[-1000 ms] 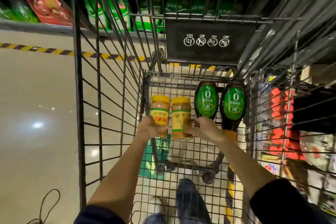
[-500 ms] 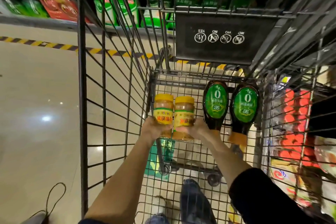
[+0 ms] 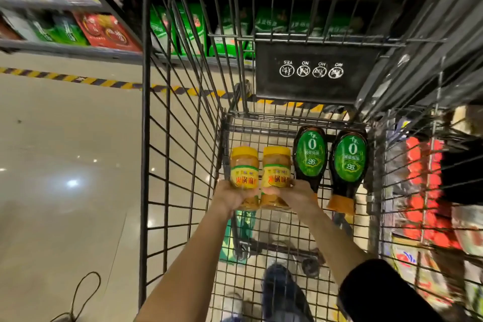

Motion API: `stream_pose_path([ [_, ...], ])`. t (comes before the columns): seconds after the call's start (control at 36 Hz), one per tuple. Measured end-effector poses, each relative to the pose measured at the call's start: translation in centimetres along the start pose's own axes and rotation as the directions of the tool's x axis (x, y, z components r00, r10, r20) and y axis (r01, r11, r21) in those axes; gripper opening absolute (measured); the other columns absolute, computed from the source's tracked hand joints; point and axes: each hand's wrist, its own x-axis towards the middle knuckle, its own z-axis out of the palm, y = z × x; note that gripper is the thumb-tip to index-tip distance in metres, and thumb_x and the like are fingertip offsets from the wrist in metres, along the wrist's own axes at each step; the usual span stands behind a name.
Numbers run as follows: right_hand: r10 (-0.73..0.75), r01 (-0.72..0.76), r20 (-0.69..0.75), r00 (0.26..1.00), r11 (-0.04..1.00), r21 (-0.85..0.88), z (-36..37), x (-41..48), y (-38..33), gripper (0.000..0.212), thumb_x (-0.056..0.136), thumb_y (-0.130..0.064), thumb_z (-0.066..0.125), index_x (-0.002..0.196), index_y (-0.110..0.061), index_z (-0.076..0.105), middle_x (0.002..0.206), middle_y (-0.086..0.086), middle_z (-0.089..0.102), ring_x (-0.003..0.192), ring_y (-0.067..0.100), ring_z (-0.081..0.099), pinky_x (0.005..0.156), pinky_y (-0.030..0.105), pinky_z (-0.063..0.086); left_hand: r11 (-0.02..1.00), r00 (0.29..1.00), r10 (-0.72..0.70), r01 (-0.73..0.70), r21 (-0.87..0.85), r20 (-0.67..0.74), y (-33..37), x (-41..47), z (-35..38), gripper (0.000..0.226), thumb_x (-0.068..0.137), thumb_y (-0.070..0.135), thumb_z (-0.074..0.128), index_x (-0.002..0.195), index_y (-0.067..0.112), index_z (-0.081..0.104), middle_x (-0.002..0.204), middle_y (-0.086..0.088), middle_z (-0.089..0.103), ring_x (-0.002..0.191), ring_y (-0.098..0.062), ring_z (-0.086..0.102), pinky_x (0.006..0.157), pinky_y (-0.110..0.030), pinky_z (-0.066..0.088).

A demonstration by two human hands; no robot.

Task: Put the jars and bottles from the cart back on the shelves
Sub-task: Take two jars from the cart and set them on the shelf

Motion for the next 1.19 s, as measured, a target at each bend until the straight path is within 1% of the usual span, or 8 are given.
stream_pose_path([
  [0.08, -0.068, 0.063, 0.038, 0.997, 0.989, 0.137, -1.1, -2.1, -0.6, 0.042, 0.067, 0.004, 0.078, 0.107, 0.004, 0.064, 0.101, 0.01, 0.069, 0.062, 0.002, 0.067, 0.052, 0.012, 0.051, 1.0, 0.999, -0.006, 0.006, -0.012, 0.034, 0.3, -1.8, 0.1, 0.048, 0.068, 0.005, 0.08, 0.112, 0.001, 0.061, 0.112, -0.009, 0.067, 0.105, -0.025, 0.063, 0.1, -0.042, 0.046],
  [0.25, -0.176, 0.175, -0.043, 0.984, 0.984, -0.019, -3.3, -6.5, -2.7, 0.032, 0.062, -0.022, 0.085, 0.089, -0.023, 0.068, 0.09, -0.004, 0.067, 0.082, 0.01, 0.063, 0.075, 0.021, 0.049, 0.999, 0.995, 0.036, -0.033, -0.03, 0.088, 2.7, -7.3, 0.3, 0.04, 0.072, 0.012, 0.078, 0.105, 0.012, 0.056, 0.109, -0.004, 0.068, 0.095, -0.016, 0.061, 0.099, -0.03, 0.044],
  [0.42, -0.237, 0.237, -0.117, 0.964, 0.971, -0.016, -5.2, -12.3, -5.2, 0.041, 0.063, -0.015, 0.085, 0.099, -0.01, 0.068, 0.097, 0.003, 0.071, 0.081, 0.01, 0.062, 0.078, 0.02, 0.05, 0.979, 0.97, 0.202, -0.2, -0.023, 0.132, 5.6, -12.7, 0.0, 0.03, 0.073, 0.008, 0.076, 0.099, 0.015, 0.062, 0.102, -0.002, 0.067, 0.093, -0.016, 0.062, 0.093, -0.026, 0.044],
  [0.64, -0.419, 0.442, -0.258, 0.87, 0.896, 0.034, -7.3, -21.7, -7.7, 0.038, 0.055, -0.002, 0.087, 0.084, -0.016, 0.067, 0.081, -0.003, 0.073, 0.062, -0.008, 0.063, 0.063, 0.013, 0.052, 0.919, 0.902, 0.371, -0.391, 0.051, 0.221, 8.8, -19.2, -2.3, 0.062, 0.062, 0.022, 0.084, 0.117, 0.01, 0.057, 0.113, -0.007, 0.068, 0.098, -0.015, 0.065, 0.082, -0.024, 0.051],
  [0.81, -0.532, 0.586, -0.416, 0.738, 0.81, 0.003, -6.5, -30.1, -7.8, 0.039, 0.057, -0.011, 0.088, 0.077, -0.03, 0.06, 0.086, -0.006, 0.068, 0.076, -0.007, 0.06, 0.069, 0.014, 0.048, 0.829, 0.79, 0.518, -0.558, 0.035, 0.328, 10.4, -26.3, -4.2, 0.042, 0.073, 0.012, 0.078, 0.108, 0.013, 0.055, 0.1, -0.001, 0.065, 0.092, -0.014, 0.062, 0.072, -0.023, 0.05],
  [0.92, -0.551, 0.654, -0.522, 0.651, 0.756, 0.017, -5.8, -36.2, -7.3, 0.041, 0.062, -0.007, 0.084, 0.076, -0.031, 0.054, 0.079, -0.013, 0.063, 0.072, -0.007, 0.057, 0.065, 0.014, 0.049, 0.722, 0.695, 0.614, -0.686, 0.09, 0.374, 11.3, -30.8, -5.5, 0.051, 0.069, 0.013, 0.081, 0.115, 0.003, 0.059, 0.113, -0.012, 0.067, 0.101, -0.022, 0.065, 0.092, -0.038, 0.051],
  [1.06, -0.511, 0.695, -0.678, 0.528, 0.719, -0.001, -5.7, -43.6, -5.1, 0.037, 0.059, -0.008, 0.086, 0.08, -0.027, 0.062, 0.093, 0.001, 0.071, 0.087, 0.017, 0.067, 0.087, 0.04, 0.054, 0.594, 0.548, 0.687, -0.802, 0.067, 0.477, 11.3, -37.0, -5.8, 0.042, 0.07, 0.008, 0.079, 0.109, 0.002, 0.064, 0.109, -0.014, 0.069, 0.098, -0.023, 0.065, 0.083, -0.034, 0.055],
  [1.19, -0.468, 0.736, -0.789, 0.397, 0.676, -0.031, -6.1, -51.8, -2.4, 0.042, 0.064, 0.001, 0.082, 0.079, -0.028, 0.055, 0.091, 0.001, 0.067, 0.071, 0.002, 0.062, 0.071, 0.019, 0.052, 0.494, 0.397, 0.697, -0.869, 0.001, 0.597, 10.4, -43.2, -4.4, 0.048, 0.062, 0.013, 0.085, 0.104, 0.005, 0.064, 0.104, -0.01, 0.069, 0.084, -0.019, 0.066, 0.077, -0.034, 0.057],
])
